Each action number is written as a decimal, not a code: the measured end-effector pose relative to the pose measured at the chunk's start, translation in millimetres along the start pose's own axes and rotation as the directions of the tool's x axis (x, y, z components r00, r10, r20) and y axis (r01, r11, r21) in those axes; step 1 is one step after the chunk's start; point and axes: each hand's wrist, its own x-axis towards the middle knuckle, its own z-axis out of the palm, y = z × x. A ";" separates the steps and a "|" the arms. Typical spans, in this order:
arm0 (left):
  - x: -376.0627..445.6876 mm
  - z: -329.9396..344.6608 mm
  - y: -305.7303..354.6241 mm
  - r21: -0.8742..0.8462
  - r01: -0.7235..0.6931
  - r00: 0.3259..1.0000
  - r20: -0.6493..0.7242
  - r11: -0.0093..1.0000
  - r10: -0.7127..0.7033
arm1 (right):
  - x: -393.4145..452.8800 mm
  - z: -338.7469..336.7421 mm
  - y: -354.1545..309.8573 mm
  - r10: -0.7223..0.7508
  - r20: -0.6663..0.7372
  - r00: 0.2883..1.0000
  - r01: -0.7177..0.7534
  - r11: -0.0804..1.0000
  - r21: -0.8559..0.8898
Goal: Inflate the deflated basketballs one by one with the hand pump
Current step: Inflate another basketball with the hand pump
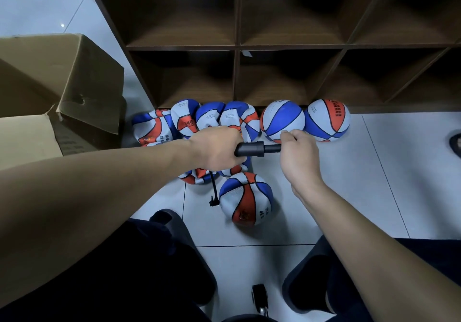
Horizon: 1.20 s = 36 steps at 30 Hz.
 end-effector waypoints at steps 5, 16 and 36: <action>1.4 -2.1 10.1 0.022 -0.033 0.999 0.003 0.999 0.033 | -12.7 10.1 -1.7 -0.009 0.045 0.999 0.010 1.000 -0.023; 4.5 -3.4 6.9 0.050 -0.055 0.998 -0.013 0.997 0.056 | -5.5 12.5 0.6 -0.012 0.082 0.997 0.016 0.999 -0.051; -5.0 -4.8 -8.9 -0.011 0.022 0.998 0.052 1.000 -0.022 | 9.4 -12.2 5.9 0.019 -0.021 1.000 -0.019 1.000 -0.008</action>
